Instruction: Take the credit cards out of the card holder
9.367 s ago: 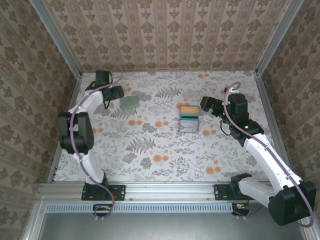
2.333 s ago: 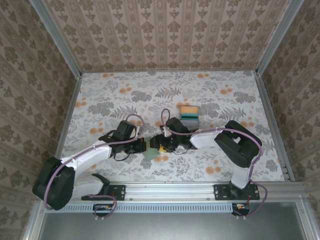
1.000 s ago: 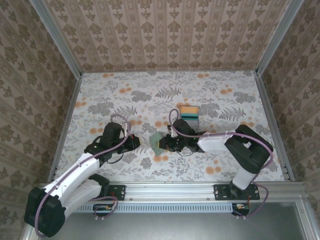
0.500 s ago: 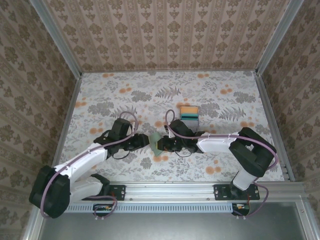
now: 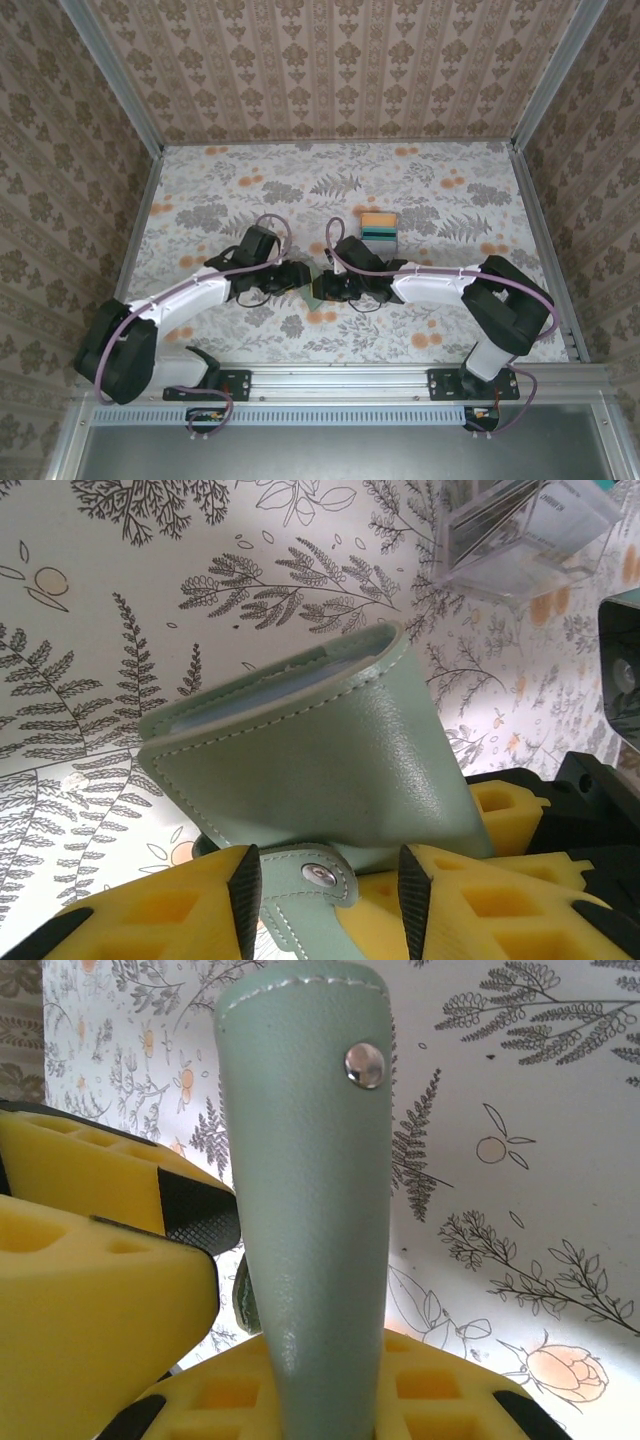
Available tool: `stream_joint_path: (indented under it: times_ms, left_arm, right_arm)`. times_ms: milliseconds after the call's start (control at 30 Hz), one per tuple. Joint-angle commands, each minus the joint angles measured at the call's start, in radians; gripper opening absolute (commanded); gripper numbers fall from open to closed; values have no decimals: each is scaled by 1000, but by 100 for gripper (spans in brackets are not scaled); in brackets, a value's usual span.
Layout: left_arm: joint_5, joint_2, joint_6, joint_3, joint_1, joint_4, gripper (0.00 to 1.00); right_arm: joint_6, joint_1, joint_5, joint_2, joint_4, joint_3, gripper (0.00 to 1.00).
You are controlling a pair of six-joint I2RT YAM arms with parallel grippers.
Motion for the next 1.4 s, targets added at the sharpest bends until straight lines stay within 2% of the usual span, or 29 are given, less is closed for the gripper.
stream_joint_path:
  times_ms: [0, 233, 600, 700, 733, 867, 1000, 1100, 1200, 1267, 1367]
  left_arm:
    - [-19, 40, 33, 44, -23, -86, 46]
    - [-42, 103, 54, 62, -48, -144, 41]
    - [-45, 121, 50, 41, -39, -124, 43]
    - [-2, 122, 37, 31, -36, -71, 59]
    - [18, 119, 29, 26, -33, -46, 59]
    - [24, 112, 16, 22, -14, -29, 54]
    - [-20, 91, 19, 18, -5, -60, 52]
    - [-44, 58, 6, -4, 2, -46, 45]
    - [-48, 57, -13, -28, 20, 6, 44]
    - [-56, 86, -11, -14, 26, 4, 42]
    - [-62, 135, 12, 11, 19, -17, 40]
  right_arm:
    - [-24, 5, 21, -39, 13, 35, 0]
    - [-23, 5, 41, -57, 23, 27, 0]
    - [-12, 5, 31, -69, 58, 16, 0]
    - [-13, 6, 25, -69, 64, 15, 0]
    - [-13, 5, 18, -68, 71, 16, 0]
    - [0, 3, 23, -54, 71, 11, 0]
    - [20, 1, 36, -25, 76, -13, 0]
    - [21, 0, 47, -25, 88, -36, 1]
    - [8, 3, 51, -27, 76, -43, 6]
    - [12, -1, 38, -13, 72, -46, 19]
    - [38, -9, 18, 1, 106, -69, 23]
